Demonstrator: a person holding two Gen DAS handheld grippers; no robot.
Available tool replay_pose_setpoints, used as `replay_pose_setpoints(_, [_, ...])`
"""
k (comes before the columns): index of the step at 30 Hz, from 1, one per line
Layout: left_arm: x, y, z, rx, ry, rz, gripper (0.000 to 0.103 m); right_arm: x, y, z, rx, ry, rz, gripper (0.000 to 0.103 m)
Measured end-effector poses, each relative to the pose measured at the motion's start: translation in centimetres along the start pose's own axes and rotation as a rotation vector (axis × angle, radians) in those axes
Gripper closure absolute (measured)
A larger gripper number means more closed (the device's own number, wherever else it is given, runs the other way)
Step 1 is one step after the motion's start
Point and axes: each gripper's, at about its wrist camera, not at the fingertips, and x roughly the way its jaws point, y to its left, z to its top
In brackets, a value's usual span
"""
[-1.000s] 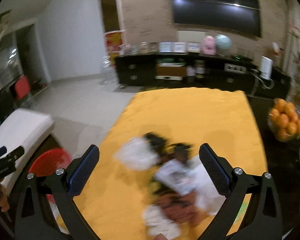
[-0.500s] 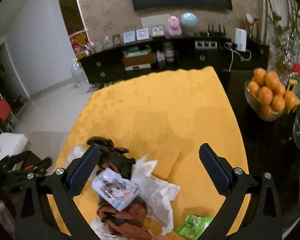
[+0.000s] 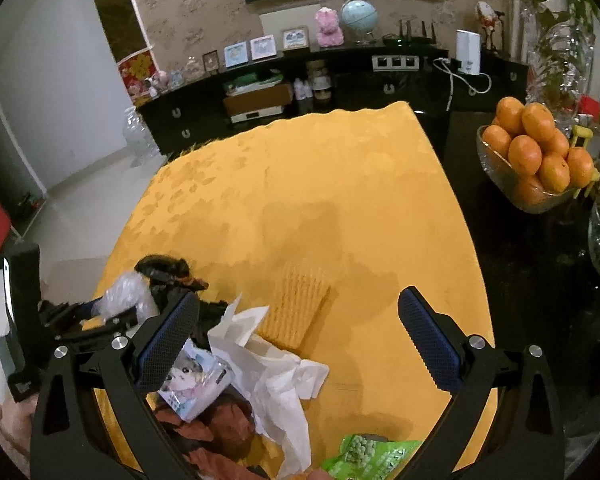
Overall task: Collect trash
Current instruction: 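Grasp the clear plastic bag with the left tool while the right tool grasps the dark crumpled bag, then carry the clear bag with the left tool while the right tool carries the dark bag to the basket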
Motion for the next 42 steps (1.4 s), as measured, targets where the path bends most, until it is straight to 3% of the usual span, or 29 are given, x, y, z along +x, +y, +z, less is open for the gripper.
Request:
replay_pose_setpoints(4, [-1.4, 0.2, -0.2, -0.01, -0.03, -0.008, 0.061, -0.2, -0.1, -0.5, -0.011, 0.015, 0.018, 0.006])
replay_pose_setpoints(10, [-4.8, 1.6, -0.7, -0.047, -0.095, 0.009, 0.062, 0.4, 0.9, -0.4, -0.022, 0.016, 0.033, 0.006])
replay_pose_setpoints(20, [-9.2, 4.0, -1.4, -0.061, -0.181, 0.099, 0.062, 4.3, 7.5, 0.9, -0.168, 0.054, 0.083, 0.01])
replay_pose_setpoints(25, [-9.7, 5.2, -1.8, -0.071, -0.187, 0.118, 0.062, 7.4, 9.4, 0.4, -0.232, 0.156, 0.073, 0.045])
replay_pose_setpoints(30, [-9.8, 6.0, -1.9, -0.077, -0.191, 0.139, 0.062, 8.5, 10.0, -0.3, -0.258, 0.197, 0.06, 0.066])
replay_pose_setpoints(34, [-10.0, 6.2, -2.0, -0.086, -0.196, 0.145, 0.062, 7.7, 9.8, -0.2, -0.259, 0.164, 0.051, 0.074])
replay_pose_setpoints(42, [-11.3, 5.9, -2.0, -0.089, -0.233, 0.148, 0.062, 3.5, 10.5, 0.6, -0.28, 0.005, 0.034, 0.075])
